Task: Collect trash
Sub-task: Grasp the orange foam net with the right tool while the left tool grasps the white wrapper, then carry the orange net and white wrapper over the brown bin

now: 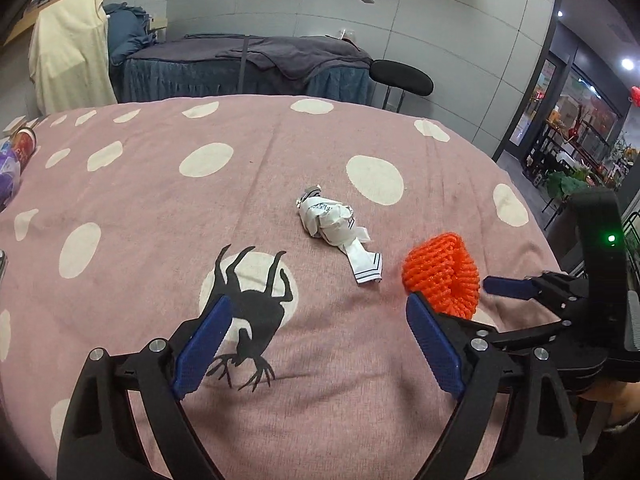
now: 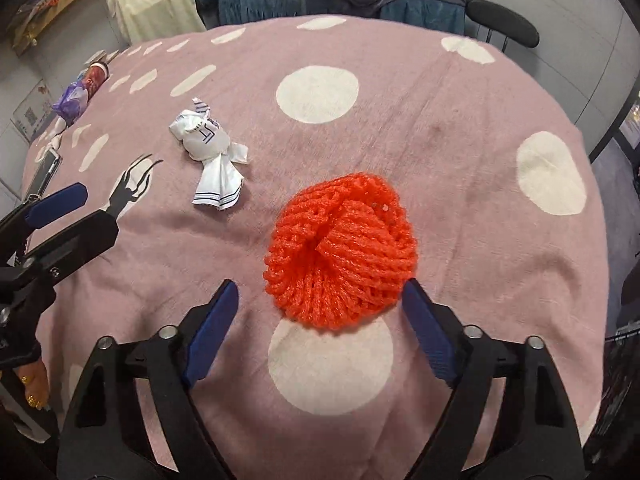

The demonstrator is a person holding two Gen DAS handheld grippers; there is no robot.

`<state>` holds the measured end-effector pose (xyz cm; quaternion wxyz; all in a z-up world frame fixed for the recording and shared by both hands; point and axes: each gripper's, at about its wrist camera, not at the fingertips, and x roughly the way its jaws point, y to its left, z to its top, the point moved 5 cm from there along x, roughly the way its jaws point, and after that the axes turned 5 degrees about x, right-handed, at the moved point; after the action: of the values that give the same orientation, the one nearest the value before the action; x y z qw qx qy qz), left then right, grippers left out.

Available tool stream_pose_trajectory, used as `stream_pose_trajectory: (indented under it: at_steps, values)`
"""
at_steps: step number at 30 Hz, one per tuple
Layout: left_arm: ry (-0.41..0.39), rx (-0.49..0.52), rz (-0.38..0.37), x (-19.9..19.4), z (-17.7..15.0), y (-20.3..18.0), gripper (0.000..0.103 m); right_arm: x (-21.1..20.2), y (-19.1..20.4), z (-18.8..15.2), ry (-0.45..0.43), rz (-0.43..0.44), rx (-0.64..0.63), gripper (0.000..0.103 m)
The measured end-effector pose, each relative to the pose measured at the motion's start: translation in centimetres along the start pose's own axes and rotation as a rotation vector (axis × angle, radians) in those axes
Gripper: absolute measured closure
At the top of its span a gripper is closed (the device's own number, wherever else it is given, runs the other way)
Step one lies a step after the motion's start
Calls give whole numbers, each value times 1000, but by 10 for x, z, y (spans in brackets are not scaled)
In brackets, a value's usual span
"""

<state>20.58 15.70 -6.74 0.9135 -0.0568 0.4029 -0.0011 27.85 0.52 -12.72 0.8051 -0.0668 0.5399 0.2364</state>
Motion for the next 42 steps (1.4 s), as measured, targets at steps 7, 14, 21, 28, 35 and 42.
stream_pose_trajectory:
  at_steps: [7,14,21,28,35,42]
  values:
    - [36,17,16,33,26,-7,17,-15,-7,-3,-48,-9,-1,80]
    - [116,21,53,81,43,-15,39,-54,-10,-25,-142,17,19,80]
    - [92,4,66,68,36,-13,70,-77,-21,-41,-236,-3,54,80]
    - [31,-22,22,30,23,-20,71,-87,-31,-50,-297,7,93,80]
    - [-41,-16,-42,-8,14,-46,71,-101,-50,-69,-336,23,147,80]
    - [-88,26,-108,-33,10,-84,71,-124,-72,-92,-383,14,191,80]
